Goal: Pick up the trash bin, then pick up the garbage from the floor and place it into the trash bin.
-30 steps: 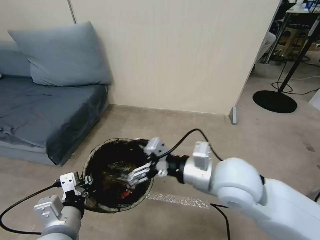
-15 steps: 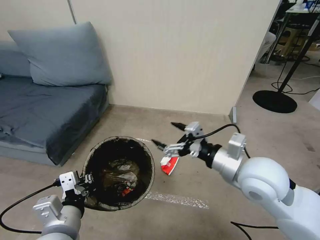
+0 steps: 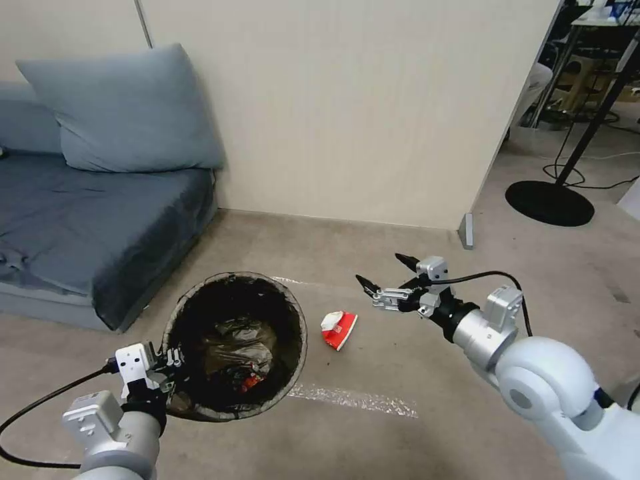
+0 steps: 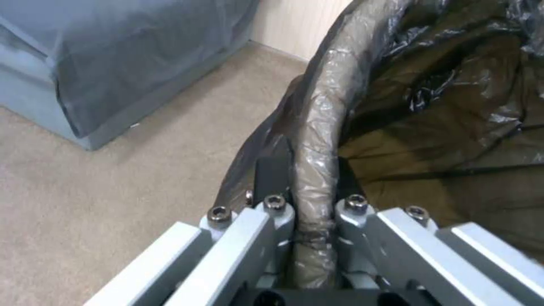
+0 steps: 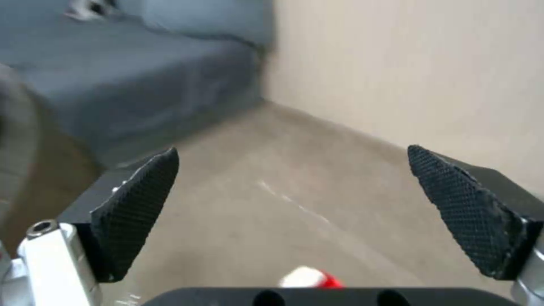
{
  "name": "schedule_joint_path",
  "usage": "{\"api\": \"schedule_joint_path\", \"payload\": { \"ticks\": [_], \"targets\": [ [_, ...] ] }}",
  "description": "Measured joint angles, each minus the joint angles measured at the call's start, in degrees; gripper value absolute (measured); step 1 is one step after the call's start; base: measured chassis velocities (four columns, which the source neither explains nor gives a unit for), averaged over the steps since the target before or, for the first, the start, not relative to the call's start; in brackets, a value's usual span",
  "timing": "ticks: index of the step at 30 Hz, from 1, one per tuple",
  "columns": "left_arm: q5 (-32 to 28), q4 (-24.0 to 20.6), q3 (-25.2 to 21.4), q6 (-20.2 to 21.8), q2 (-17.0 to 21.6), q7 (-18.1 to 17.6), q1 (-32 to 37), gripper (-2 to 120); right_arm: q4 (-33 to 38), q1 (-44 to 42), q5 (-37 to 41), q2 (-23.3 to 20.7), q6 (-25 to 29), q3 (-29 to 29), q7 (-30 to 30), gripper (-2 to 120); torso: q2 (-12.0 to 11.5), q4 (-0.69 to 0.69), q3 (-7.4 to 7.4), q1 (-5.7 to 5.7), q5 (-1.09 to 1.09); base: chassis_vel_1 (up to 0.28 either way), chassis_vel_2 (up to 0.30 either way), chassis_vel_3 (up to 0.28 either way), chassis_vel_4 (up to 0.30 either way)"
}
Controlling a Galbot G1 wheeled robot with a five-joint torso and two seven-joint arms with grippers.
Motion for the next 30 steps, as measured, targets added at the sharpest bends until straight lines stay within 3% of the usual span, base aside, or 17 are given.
{"api": "schedule_joint_path", "payload": {
  "ticks": [9, 13, 28, 30],
  "targets": [
    [0.0, 0.0, -0.2, -0.1, 0.2, 0.0, 0.3, 3, -9.6, 3.8, -3.1, 4.7, 2.0, -5.5, 3.2, 100, 0.0, 0.00, 0.00, 0.00, -0.02, 0.000, 0.000, 0.000, 0.000],
    [0.0, 0.0, -0.2, -0.2, 0.2, 0.0, 0.4, 3, -16.0, 7.7, -0.9, 8.1, 2.0, -9.5, 7.9, 100, 0.0, 0.01, 0.00, 0.00, -0.01, 0.000, 0.000, 0.000, 0.000],
    [0.1, 0.0, -0.4, -0.2, 0.0, 0.0, 0.7, 3, -34.9, 13.6, -2.6, 14.9, 4.6, -13.7, 9.6, 100, 0.0, 0.00, 0.00, 0.00, -0.01, 0.000, 0.000, 0.000, 0.000],
    [0.1, 0.0, -0.4, -0.2, -0.1, 0.0, 0.7, 3, -40.4, 15.4, -3.1, 16.6, 5.9, -14.6, 9.9, 100, 0.0, 0.00, 0.00, 0.00, -0.02, 0.000, 0.000, 0.000, 0.000]
  ]
}}
